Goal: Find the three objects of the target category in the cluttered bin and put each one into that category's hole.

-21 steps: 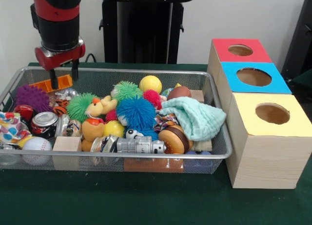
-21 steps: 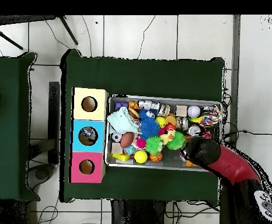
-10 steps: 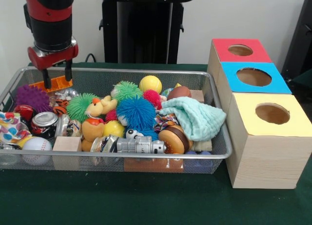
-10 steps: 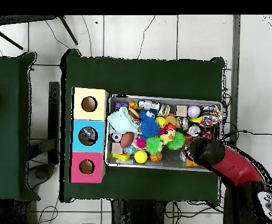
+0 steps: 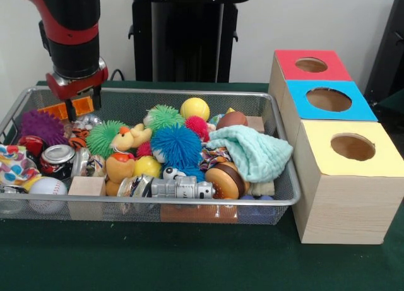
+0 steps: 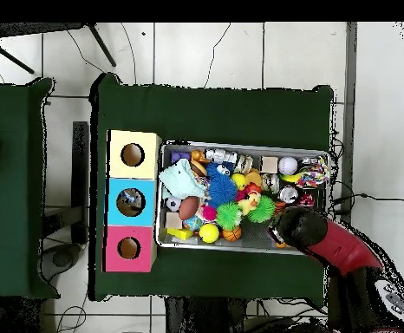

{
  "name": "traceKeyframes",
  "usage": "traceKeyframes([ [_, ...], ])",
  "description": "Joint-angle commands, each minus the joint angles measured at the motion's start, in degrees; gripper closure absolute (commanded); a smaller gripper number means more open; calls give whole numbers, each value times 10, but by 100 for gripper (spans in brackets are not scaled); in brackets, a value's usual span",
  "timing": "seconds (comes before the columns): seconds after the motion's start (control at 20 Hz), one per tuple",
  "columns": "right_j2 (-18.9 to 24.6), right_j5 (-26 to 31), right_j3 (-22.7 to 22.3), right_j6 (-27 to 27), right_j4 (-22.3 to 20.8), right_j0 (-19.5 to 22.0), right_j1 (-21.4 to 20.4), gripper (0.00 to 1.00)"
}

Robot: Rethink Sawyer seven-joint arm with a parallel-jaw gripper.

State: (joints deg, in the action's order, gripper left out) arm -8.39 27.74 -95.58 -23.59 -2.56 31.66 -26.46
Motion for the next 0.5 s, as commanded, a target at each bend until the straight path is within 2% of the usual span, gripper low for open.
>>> traceKeyframes([
  [0.05, 24, -9, 12, -160, 13, -1, 42, 0],
  [0.2, 14, -11, 18, -161, 8, -7, 53, 0],
  [0.5, -47, 8, 59, -178, -3, -47, 86, 0],
])
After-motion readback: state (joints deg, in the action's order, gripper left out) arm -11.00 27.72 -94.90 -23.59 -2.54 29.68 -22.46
